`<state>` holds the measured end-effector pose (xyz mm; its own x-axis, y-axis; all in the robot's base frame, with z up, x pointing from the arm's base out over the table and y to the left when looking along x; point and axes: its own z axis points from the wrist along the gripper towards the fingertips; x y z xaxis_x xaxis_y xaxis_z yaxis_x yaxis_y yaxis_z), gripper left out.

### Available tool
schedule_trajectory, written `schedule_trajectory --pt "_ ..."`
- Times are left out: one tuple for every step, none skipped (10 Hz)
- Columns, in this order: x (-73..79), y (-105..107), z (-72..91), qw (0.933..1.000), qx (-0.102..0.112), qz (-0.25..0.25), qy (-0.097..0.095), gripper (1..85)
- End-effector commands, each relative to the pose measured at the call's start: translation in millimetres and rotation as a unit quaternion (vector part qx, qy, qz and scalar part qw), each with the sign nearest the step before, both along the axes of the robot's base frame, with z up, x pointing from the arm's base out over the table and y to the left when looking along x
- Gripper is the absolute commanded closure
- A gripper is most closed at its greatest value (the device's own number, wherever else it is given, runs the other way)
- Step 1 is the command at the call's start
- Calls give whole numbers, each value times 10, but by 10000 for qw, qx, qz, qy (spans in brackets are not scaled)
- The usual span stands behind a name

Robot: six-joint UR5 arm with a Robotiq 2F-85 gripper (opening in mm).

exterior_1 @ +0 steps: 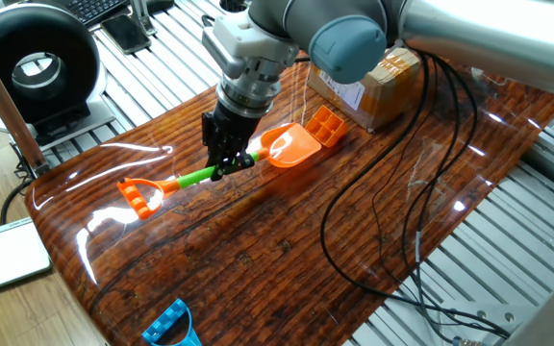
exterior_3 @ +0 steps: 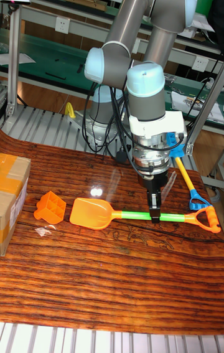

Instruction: Use a shovel to scoop up an object

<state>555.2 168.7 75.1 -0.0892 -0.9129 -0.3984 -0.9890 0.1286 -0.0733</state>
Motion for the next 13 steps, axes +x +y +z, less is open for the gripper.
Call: schedule_trajectory --pt "19 58 49 9999 158 -44 -8 843" --pt "15 58 48 9999 159 -48 3 843" --pt "15 48 43 9999 136 -48 2 843" --pt "15 40 40 9999 119 -41 -1 843" --pt "15 48 43 9999 136 -48 2 843" --pt "19 51 45 9999 144 -58 -1 843" --pt "19 40 40 9999 121 -58 -2 843" --pt "19 29 36 9999 98 -58 -2 843" --pt "19 22 32 10000 82 -51 -5 843" --pt "15 22 32 10000 82 -48 2 843" --pt "15 30 35 9999 98 -55 5 843" --pt "15 30 35 9999 98 -55 5 843" --pt "19 29 36 9999 98 -58 -2 843"
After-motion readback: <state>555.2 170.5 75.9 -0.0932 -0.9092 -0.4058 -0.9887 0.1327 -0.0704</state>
